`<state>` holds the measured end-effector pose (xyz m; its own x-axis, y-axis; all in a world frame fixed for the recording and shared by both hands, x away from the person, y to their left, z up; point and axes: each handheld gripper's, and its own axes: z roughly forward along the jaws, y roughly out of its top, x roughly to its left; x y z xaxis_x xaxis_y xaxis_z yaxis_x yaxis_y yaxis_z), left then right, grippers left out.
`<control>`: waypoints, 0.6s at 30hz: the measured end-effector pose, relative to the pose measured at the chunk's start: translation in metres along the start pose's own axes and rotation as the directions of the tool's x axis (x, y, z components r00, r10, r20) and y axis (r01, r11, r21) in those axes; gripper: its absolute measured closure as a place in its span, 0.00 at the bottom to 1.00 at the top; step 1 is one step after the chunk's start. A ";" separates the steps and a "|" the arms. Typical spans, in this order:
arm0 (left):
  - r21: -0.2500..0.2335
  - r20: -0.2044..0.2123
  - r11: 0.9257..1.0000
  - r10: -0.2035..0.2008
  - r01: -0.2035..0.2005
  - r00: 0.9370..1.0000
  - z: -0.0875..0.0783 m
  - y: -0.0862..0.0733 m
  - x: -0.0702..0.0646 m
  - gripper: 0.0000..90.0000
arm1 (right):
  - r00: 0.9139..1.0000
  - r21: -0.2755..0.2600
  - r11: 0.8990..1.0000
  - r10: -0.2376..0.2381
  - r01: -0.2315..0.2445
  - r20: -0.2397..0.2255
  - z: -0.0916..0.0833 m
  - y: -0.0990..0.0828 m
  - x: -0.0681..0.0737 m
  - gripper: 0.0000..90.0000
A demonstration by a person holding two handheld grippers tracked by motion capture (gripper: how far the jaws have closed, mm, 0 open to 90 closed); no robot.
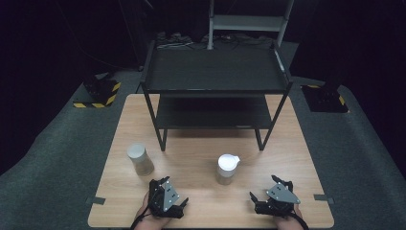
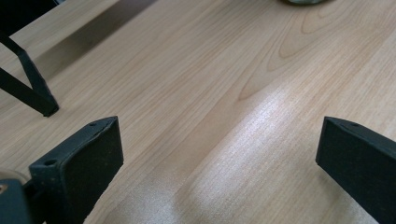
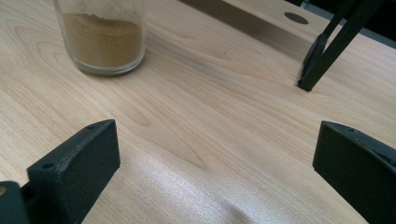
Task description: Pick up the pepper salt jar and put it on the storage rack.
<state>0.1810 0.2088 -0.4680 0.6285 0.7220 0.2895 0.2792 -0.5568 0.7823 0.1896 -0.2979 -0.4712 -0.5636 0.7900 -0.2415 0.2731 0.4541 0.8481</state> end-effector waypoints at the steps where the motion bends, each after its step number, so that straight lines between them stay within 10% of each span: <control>1: -0.001 0.001 1.000 -0.007 0.007 1.000 0.000 0.000 0.001 0.01 | 1.000 0.000 1.000 -0.001 0.001 0.001 0.000 0.000 0.000 0.00; 18: -0.033 0.008 0.999 -0.029 0.029 1.000 -0.003 -0.006 0.004 0.01 | 1.000 0.016 1.000 -0.018 0.018 0.014 0.001 0.003 0.004 0.00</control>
<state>0.1797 0.2165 -0.4701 0.6257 0.7347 0.2622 0.2739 -0.5216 0.8080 0.1893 -0.2928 -0.4705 -0.5574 0.7874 -0.2633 0.2754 0.4745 0.8360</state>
